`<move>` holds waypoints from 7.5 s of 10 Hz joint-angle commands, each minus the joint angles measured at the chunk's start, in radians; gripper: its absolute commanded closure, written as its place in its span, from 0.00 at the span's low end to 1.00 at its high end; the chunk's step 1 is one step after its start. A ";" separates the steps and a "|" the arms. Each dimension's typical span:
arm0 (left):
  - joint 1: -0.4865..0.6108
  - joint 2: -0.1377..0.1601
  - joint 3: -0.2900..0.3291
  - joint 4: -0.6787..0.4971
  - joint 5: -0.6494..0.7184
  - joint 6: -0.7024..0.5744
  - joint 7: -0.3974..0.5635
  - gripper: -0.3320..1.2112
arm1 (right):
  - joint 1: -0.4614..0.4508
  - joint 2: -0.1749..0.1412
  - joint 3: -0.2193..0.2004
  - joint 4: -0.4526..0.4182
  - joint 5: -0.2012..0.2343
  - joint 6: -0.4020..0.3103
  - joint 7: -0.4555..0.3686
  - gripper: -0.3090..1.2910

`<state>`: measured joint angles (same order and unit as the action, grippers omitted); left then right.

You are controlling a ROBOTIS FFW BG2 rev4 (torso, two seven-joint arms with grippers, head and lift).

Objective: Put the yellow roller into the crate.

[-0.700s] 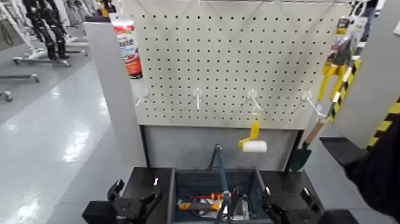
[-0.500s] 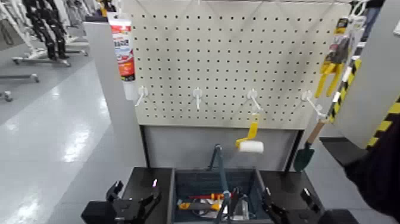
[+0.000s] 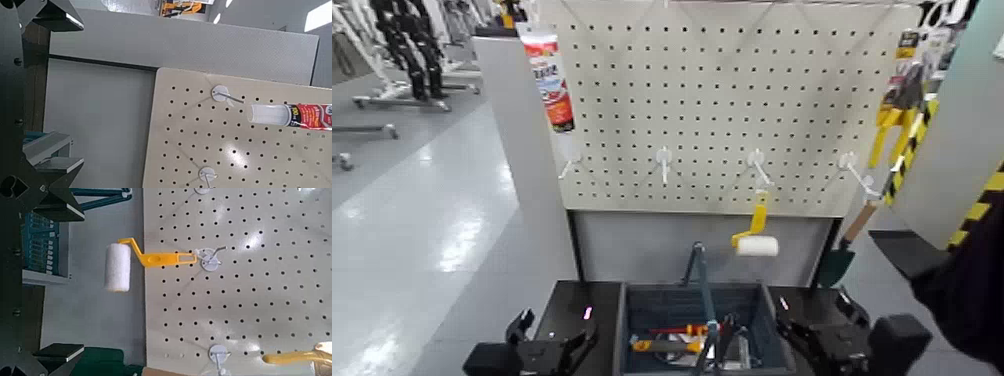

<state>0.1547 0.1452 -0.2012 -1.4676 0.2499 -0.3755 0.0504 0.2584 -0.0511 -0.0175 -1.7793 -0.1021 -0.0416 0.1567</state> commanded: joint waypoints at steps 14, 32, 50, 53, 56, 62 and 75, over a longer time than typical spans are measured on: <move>-0.015 -0.007 0.003 0.010 0.012 0.006 -0.030 0.28 | -0.444 -0.159 0.011 0.228 0.004 0.266 0.477 0.28; -0.021 -0.015 0.005 0.016 0.011 0.003 -0.035 0.29 | -0.643 -0.213 0.159 0.485 -0.130 0.152 0.572 0.99; -0.023 -0.009 0.000 0.013 0.012 0.009 -0.041 0.29 | -0.271 -0.107 -0.058 0.057 -0.258 0.305 0.560 0.99; -0.023 -0.010 0.000 0.015 0.012 0.009 -0.041 0.29 | -0.275 -0.104 -0.024 0.161 -0.324 0.307 0.563 0.99; -0.023 -0.010 -0.001 0.015 0.012 0.009 -0.041 0.29 | -0.309 -0.093 0.037 0.259 -0.358 0.290 0.572 0.99; -0.024 -0.013 -0.001 0.015 0.012 0.010 -0.041 0.29 | -0.366 -0.089 0.100 0.360 -0.355 0.335 0.561 0.80; -0.021 -0.013 0.003 0.012 0.012 0.007 -0.041 0.29 | -0.079 -0.042 0.034 -0.005 -0.064 0.108 0.096 0.25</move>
<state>0.1334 0.1319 -0.1978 -1.4557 0.2623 -0.3681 0.0091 0.1545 -0.0976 0.0127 -1.7717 -0.1792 0.0974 0.2592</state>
